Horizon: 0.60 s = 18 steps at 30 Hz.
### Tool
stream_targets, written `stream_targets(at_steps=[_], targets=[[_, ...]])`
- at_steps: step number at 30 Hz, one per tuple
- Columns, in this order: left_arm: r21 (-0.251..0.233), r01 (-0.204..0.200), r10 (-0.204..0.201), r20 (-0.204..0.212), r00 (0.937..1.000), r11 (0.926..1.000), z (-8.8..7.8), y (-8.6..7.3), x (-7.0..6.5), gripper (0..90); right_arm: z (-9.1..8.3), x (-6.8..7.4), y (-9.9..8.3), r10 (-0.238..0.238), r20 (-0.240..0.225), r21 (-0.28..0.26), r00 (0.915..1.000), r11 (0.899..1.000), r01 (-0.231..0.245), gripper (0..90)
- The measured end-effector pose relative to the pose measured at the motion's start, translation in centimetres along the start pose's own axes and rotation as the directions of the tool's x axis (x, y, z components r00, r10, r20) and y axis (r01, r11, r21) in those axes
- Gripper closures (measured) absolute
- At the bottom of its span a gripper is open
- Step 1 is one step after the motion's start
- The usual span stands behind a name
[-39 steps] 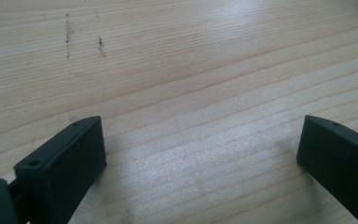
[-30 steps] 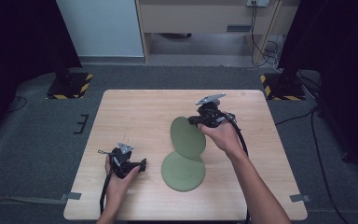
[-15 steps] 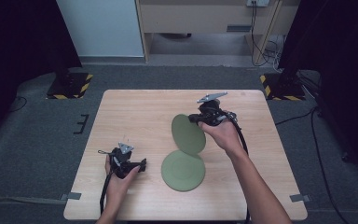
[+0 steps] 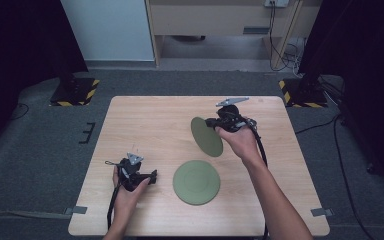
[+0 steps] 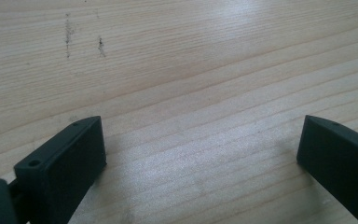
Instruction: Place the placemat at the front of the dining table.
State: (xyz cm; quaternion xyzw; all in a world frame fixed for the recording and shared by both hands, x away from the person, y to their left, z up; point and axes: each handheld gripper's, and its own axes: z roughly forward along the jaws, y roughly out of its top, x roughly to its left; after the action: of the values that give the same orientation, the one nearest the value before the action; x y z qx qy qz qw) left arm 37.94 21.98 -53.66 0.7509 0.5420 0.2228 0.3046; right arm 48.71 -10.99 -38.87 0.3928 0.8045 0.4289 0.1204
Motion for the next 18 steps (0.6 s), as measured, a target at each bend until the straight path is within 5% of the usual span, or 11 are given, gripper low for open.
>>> stream_targets(at_steps=[18], targets=[[-0.001,0.005,-0.005,-0.006,1.0,1.0,0.0,0.0,-0.1,0.0,2.3,-1.6,3.0,0.027,0.078,-0.008,0.9966,1.0,-0.026,86.2]])
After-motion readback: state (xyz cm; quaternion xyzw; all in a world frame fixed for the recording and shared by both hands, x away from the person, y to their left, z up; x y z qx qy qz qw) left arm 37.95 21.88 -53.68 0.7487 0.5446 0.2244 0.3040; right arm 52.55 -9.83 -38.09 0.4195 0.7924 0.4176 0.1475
